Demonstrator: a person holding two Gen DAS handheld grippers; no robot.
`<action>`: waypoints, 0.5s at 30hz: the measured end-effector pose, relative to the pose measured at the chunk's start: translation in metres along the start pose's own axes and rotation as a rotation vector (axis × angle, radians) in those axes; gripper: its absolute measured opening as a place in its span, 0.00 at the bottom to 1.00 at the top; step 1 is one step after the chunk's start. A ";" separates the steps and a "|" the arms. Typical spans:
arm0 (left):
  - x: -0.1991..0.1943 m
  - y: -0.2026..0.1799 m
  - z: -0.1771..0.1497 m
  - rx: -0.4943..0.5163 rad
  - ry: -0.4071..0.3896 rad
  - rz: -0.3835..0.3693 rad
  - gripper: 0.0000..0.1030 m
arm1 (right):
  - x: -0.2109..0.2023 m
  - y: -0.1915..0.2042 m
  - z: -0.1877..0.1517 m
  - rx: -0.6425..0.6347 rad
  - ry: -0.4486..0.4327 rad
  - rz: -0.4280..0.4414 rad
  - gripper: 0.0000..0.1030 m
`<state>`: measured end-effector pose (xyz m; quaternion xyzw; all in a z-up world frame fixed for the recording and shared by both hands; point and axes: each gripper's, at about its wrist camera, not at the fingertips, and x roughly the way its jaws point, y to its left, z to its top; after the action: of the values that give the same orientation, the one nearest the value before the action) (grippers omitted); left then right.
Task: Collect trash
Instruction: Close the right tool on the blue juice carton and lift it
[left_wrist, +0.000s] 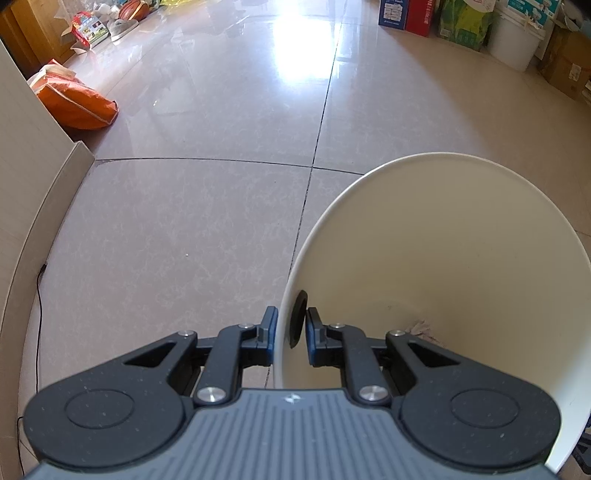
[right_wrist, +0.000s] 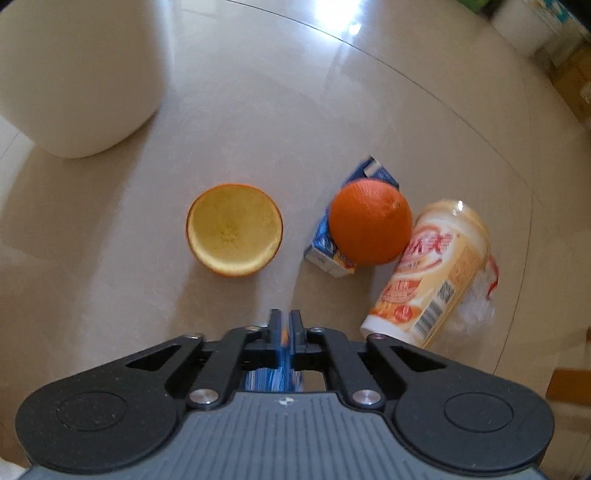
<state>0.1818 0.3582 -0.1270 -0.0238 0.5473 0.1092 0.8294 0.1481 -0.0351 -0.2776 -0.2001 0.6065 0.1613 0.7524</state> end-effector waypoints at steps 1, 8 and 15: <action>0.000 0.000 0.000 0.002 -0.001 0.000 0.13 | 0.002 -0.001 -0.003 0.023 0.010 0.013 0.13; 0.000 -0.003 0.001 0.003 0.001 0.003 0.13 | 0.018 0.003 -0.032 0.048 0.073 0.043 0.65; 0.000 -0.006 0.002 0.011 0.000 0.012 0.14 | 0.047 -0.003 -0.080 0.176 0.156 0.067 0.75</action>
<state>0.1844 0.3523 -0.1265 -0.0161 0.5482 0.1114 0.8288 0.0915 -0.0773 -0.3377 -0.1248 0.6813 0.1162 0.7119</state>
